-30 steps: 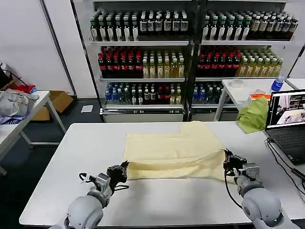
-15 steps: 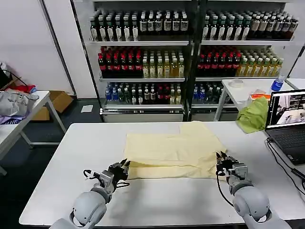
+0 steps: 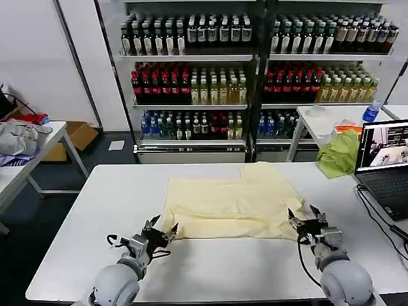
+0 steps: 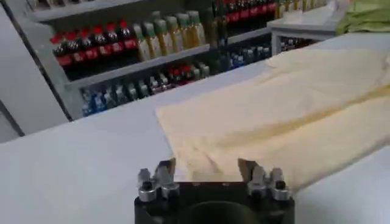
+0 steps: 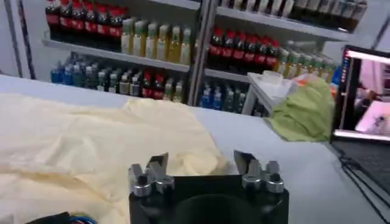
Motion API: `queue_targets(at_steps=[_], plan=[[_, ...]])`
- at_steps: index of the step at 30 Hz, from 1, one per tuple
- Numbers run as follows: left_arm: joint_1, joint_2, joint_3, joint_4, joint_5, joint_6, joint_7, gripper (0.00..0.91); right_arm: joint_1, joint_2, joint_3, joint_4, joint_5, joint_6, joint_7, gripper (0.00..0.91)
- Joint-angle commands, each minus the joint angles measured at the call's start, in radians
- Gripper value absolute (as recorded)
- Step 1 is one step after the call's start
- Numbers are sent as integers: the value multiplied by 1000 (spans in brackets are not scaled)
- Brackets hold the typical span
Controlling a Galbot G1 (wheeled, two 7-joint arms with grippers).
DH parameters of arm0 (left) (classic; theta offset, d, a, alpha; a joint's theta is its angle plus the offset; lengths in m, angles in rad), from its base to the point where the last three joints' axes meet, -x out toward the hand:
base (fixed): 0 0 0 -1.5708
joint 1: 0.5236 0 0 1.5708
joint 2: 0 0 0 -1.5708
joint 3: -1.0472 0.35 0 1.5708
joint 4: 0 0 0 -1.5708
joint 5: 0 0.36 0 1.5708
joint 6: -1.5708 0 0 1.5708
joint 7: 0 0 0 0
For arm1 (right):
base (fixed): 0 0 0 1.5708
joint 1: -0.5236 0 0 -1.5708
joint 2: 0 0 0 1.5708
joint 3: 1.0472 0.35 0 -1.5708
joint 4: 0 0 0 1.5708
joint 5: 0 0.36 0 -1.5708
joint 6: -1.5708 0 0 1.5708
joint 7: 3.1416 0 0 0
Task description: Fold and organize the clothes.
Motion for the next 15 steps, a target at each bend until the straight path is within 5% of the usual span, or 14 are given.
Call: queue_targets(at_steps=[1, 2, 3, 4, 5, 6, 8, 15], plan=[[71, -10, -20, 1, -34, 11, -29, 907, -140, 20, 92, 24, 2, 3, 1, 907], [68, -11, -18, 5, -39, 13, -29, 856, -143, 23, 91, 18, 5, 2, 1, 907], [66, -12, -17, 6, -40, 13, -29, 484, -144, 26, 89, 4, 7, 0, 2, 907], [64, -13, -15, 9, -41, 13, -29, 222, -144, 31, 87, -3, 10, -4, 3, 907], [59, -14, -14, 12, -40, 13, -28, 151, -142, 37, 83, -13, 15, -11, 4, 846], [56, -15, -11, 14, -40, 10, -28, 81, -140, 41, 81, -18, 17, -13, 4, 464], [52, -16, -8, 17, -40, 2, -28, 40, -135, 47, 75, -31, 28, -17, 3, 0], [41, -16, -3, 26, -37, -5, -24, 20, -111, 53, 48, -66, 45, -17, -6, 0]])
